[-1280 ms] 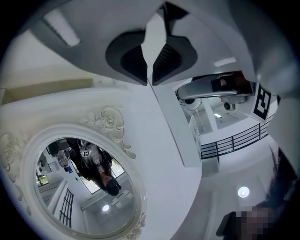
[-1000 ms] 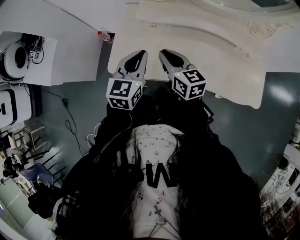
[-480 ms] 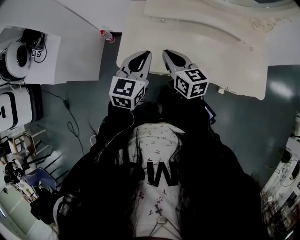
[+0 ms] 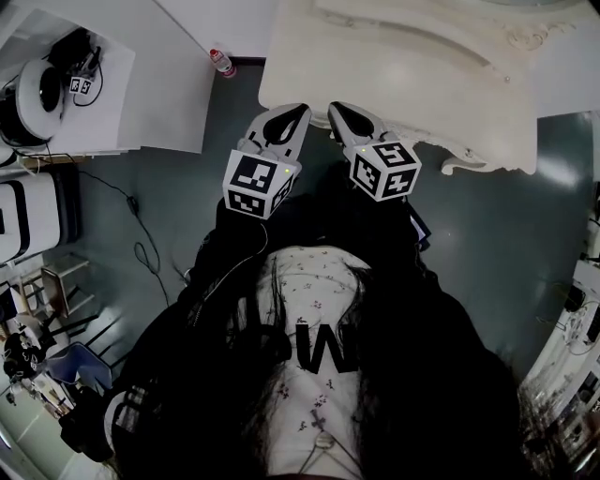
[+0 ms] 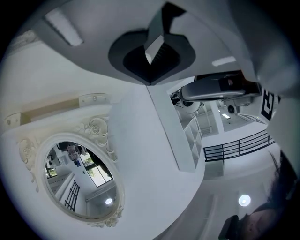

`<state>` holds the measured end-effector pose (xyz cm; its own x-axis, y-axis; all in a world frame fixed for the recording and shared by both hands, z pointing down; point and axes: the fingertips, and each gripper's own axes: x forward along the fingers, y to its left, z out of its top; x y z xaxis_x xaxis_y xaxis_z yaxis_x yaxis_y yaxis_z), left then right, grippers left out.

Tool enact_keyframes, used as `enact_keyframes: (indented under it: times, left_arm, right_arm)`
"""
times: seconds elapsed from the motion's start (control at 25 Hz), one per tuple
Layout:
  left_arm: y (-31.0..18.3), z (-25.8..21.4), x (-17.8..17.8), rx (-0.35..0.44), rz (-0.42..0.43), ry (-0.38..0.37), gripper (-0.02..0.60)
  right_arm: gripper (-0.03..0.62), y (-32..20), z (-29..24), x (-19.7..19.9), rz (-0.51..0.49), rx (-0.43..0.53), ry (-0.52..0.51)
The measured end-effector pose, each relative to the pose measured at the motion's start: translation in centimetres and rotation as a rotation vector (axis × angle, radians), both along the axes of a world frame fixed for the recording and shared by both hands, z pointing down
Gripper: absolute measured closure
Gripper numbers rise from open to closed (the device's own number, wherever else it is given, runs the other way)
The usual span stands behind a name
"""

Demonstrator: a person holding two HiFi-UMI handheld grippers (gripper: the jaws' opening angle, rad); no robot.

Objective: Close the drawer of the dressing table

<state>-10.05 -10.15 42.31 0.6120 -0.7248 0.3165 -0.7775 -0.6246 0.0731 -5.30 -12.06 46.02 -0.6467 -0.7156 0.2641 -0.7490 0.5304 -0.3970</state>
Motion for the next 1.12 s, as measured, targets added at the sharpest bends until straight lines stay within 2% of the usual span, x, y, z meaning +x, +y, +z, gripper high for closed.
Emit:
enact_keyframes:
  times: [0.12, 0.28, 0.68, 1.12]
  left_arm:
    - [2.4, 0.3, -1.7, -0.006, 0.020, 0.000, 0.581]
    - [4.8, 0.3, -2.2, -0.008, 0.047, 0.020, 0.581]
    - [8.7, 0.6, 0.1, -0.030, 0.105, 0.056, 0.581]
    - [15.3, 1.3, 3.2, -0.036, 0.085, 0.035, 0.581]
  right_arm:
    - [0.585, 2.8, 0.2, -1.8, 0.012, -0.003, 0.010]
    - [0.586, 5.6, 0.0, -2.4, 0.030, -0.002, 0.032]
    - [0.586, 10.6, 0.3, -0.7, 0.073, -0.030, 0.071]
    - [0.586, 18.3, 1.3, 2.4, 0.057, -0.028, 0.085]
